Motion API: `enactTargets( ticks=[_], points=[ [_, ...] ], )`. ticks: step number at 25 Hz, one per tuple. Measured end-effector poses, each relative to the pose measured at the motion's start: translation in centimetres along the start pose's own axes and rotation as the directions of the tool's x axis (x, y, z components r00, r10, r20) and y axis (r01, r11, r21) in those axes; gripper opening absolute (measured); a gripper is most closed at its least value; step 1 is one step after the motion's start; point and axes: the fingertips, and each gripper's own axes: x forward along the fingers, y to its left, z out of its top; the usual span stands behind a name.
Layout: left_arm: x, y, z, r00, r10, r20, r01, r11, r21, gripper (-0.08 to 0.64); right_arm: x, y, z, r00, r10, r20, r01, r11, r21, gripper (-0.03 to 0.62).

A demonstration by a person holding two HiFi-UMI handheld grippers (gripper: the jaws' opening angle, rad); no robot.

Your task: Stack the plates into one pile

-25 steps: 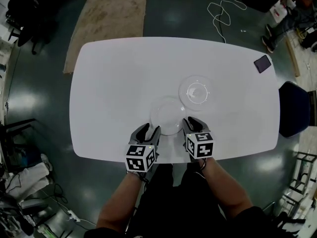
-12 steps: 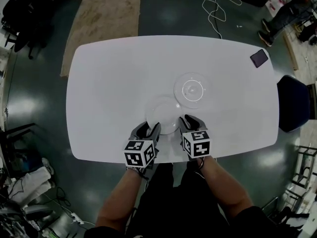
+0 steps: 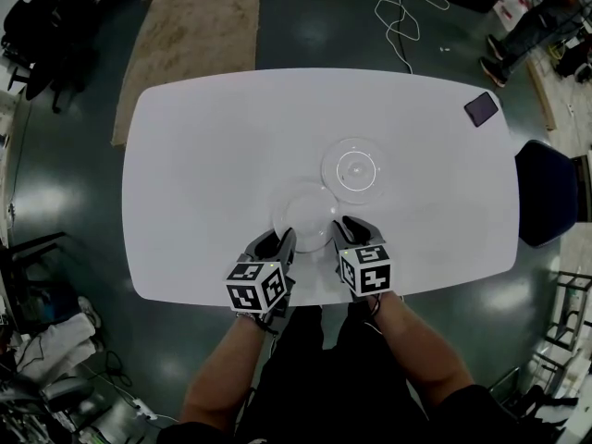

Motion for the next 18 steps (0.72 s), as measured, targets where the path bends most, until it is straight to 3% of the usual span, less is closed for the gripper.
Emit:
enactTargets(
  ticks=[7,18],
  points=[
    [-0.3,-0.7,1.2,0.999,-0.036,0.041,0.039,0.996,-0.083,0.042,-1.3,-1.4,1.2,0.999,-0.031,0.032,0.031,0.999,-0.012,0.023],
    [-1.5,-2.9,4.5,0.994,-0.044,0.103,0.050,0.997,-0.058,0.026,-4.4,-2.4,6.0,0.992,0.001,0.127,0.003,1.000,-0.027,0.018]
  ],
)
